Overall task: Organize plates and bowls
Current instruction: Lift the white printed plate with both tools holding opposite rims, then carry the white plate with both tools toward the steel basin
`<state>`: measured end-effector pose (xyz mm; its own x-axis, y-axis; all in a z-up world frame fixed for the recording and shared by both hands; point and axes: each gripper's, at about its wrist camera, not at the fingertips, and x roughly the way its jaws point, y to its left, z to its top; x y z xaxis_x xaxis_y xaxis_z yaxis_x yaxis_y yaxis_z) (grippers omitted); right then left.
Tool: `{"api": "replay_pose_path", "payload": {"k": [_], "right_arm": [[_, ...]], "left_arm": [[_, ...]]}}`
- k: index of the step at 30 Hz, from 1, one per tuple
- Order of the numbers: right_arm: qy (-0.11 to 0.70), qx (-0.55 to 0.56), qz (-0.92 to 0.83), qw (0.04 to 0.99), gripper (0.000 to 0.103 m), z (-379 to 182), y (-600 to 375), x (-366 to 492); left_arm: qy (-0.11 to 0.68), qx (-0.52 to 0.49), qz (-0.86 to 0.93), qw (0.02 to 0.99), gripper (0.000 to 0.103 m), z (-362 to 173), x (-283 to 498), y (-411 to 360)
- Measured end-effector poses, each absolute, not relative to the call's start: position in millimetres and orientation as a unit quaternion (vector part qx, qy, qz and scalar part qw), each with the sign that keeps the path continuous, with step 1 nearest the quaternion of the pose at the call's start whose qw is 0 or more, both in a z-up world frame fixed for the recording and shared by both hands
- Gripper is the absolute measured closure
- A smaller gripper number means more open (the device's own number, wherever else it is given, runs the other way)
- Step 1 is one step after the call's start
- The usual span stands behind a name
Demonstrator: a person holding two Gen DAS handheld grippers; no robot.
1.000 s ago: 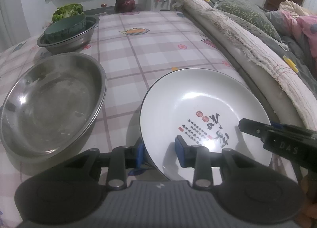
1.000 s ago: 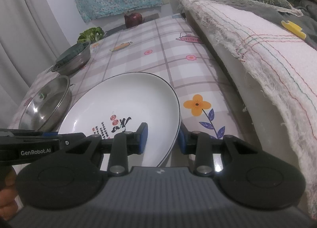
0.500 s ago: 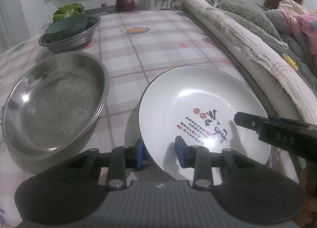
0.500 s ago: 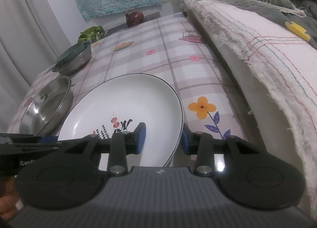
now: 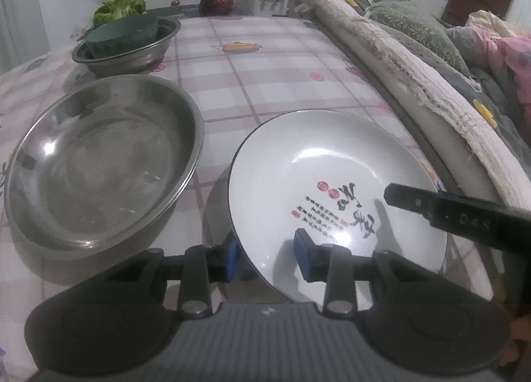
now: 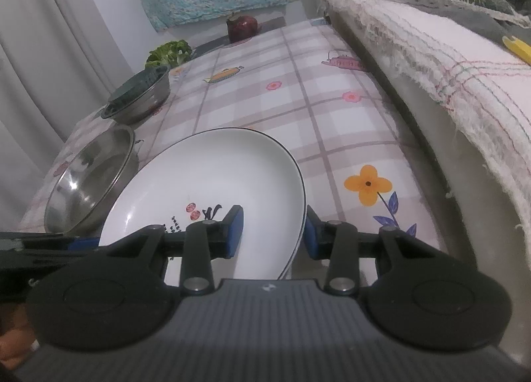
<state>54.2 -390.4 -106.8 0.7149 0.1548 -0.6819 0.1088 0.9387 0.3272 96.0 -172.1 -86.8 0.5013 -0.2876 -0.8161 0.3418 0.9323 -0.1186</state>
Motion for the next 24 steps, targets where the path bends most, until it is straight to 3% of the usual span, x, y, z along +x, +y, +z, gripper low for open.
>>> {"api": "replay_pose_path", "payload": {"k": [24], "right_arm": [[0.373,0.186,0.009,0.909,0.065,-108.4,-391.8,51.6]], "left_arm": [[0.455,0.028,-0.168,0.874,0.061,-88.1,107.5,-177.9]]}}
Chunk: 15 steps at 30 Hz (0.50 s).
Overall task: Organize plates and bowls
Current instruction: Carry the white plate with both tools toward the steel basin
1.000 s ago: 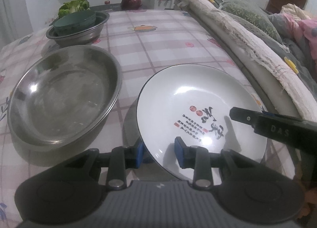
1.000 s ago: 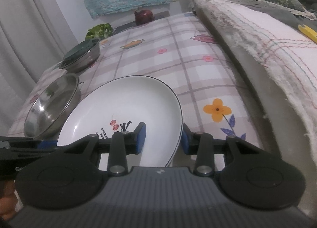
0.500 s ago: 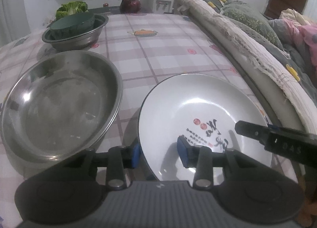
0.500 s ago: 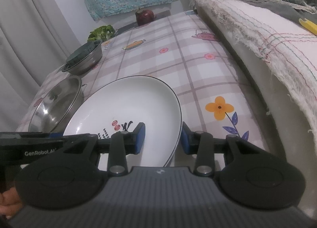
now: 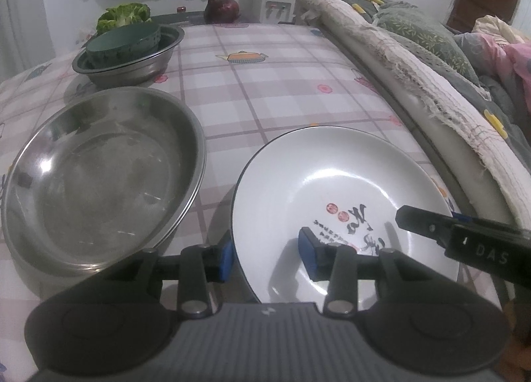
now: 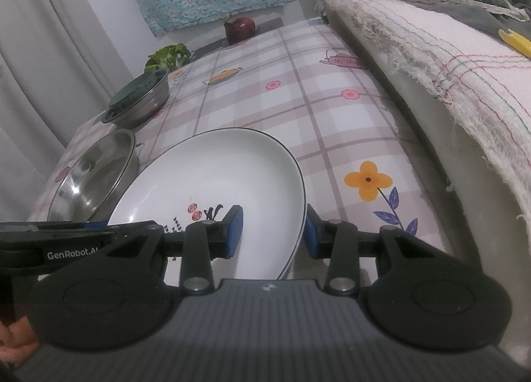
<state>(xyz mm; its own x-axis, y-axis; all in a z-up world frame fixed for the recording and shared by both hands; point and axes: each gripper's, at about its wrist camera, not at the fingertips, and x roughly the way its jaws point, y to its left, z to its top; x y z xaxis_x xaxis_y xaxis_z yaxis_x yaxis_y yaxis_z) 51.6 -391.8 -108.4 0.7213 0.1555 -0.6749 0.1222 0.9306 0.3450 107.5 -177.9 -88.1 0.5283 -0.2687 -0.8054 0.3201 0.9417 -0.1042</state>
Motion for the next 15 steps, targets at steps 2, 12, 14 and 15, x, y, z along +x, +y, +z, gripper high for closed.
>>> {"api": "replay_pose_path", "payload": {"k": [2,12,14,15], "right_arm": [[0.374,0.186,0.009,0.909,0.065,-108.1,-391.9,51.6],[0.374,0.196,0.003,0.906,0.066,-106.8,-397.5,48.1],[0.373,0.199,0.003,0.906,0.066,-107.5,-399.1,47.0],[0.372,0.199,0.004,0.907,0.066,-107.7,-399.1,46.7]], "left_arm": [[0.456,0.026,-0.167,0.874,0.062,-87.9,107.8,-177.5],[0.458,0.032,-0.168,0.872,0.063,-87.3,101.5,-183.5],[0.457,0.034,-0.166,0.873,0.063,-87.6,101.7,-184.5],[0.457,0.035,-0.166,0.873,0.063,-87.9,101.9,-184.5]]}}
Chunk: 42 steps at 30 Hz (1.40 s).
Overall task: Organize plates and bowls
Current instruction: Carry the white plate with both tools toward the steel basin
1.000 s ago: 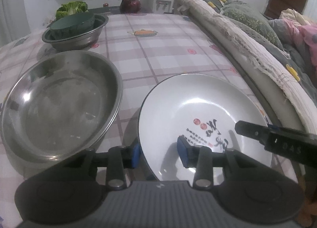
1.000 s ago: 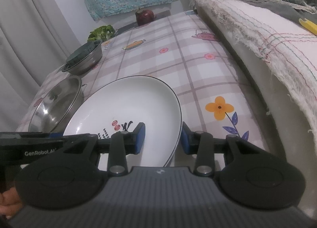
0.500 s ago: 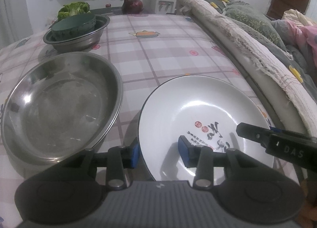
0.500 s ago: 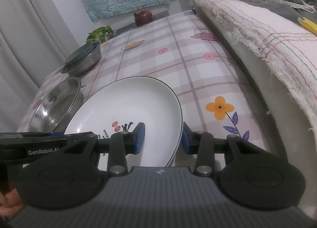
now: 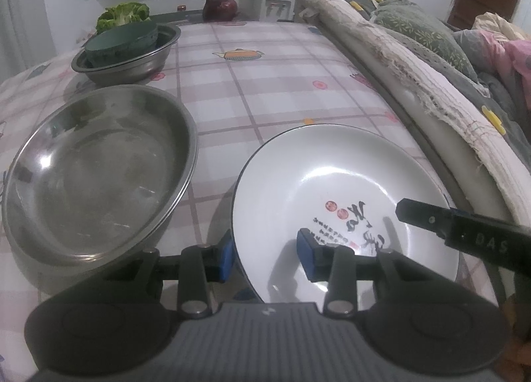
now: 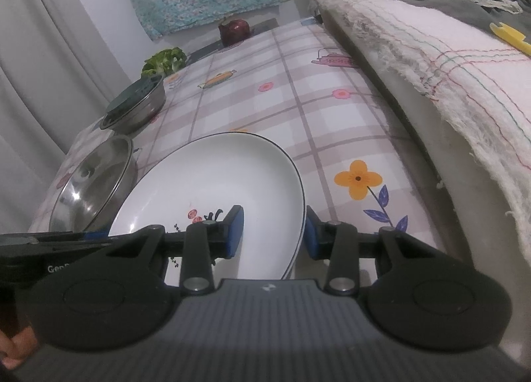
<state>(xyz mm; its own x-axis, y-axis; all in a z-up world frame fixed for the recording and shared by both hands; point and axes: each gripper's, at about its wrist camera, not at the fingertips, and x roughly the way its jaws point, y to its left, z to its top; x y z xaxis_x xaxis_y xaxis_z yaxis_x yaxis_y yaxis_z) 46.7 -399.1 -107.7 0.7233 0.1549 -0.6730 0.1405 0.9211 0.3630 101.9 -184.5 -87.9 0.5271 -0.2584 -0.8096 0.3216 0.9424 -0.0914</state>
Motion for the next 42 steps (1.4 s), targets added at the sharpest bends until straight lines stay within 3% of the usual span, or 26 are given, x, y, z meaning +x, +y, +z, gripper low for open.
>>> {"api": "replay_pose_path", "payload": {"k": [42], "right_arm": [[0.346,0.187,-0.028,0.919,0.066,-92.3,-394.5,34.2]], "left_arm": [[0.44,0.017,-0.174,0.881,0.064,-77.5,94.5,-183.9]]}}
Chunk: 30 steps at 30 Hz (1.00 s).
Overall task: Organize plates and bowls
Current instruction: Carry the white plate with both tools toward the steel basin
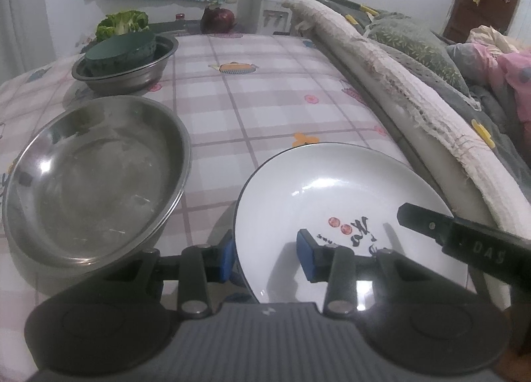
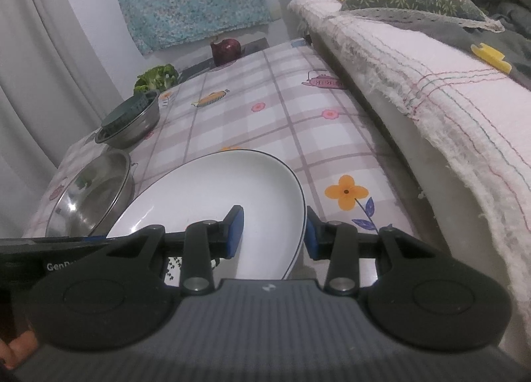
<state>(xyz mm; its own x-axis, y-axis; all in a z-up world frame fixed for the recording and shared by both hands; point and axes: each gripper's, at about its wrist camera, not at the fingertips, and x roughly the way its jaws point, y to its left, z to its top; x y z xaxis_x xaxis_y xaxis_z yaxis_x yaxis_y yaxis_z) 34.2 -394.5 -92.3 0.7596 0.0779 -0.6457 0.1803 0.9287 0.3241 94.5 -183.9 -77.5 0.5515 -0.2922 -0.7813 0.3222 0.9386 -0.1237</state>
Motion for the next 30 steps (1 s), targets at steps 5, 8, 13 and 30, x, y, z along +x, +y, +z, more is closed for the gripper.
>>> {"api": "replay_pose_path", "payload": {"k": [5,8,13,30], "right_arm": [[0.344,0.19,-0.026,0.919,0.066,-90.1,-394.2,32.4],[0.341,0.19,-0.025,0.92,0.066,-87.5,-393.5,31.9],[0.338,0.191,-0.025,0.921,0.066,-83.4,-393.2,31.7],[0.318,0.185,-0.021,0.93,0.066,-63.4,-391.1,31.2]], "left_arm": [[0.435,0.015,-0.173,0.884,0.064,-72.4,93.4,-182.2],[0.433,0.013,-0.173,0.885,0.064,-70.2,93.4,-181.6],[0.431,0.01,-0.175,0.885,0.064,-66.4,91.2,-179.8],[0.414,-0.007,-0.176,0.893,0.064,-49.7,89.4,-171.6]]}}
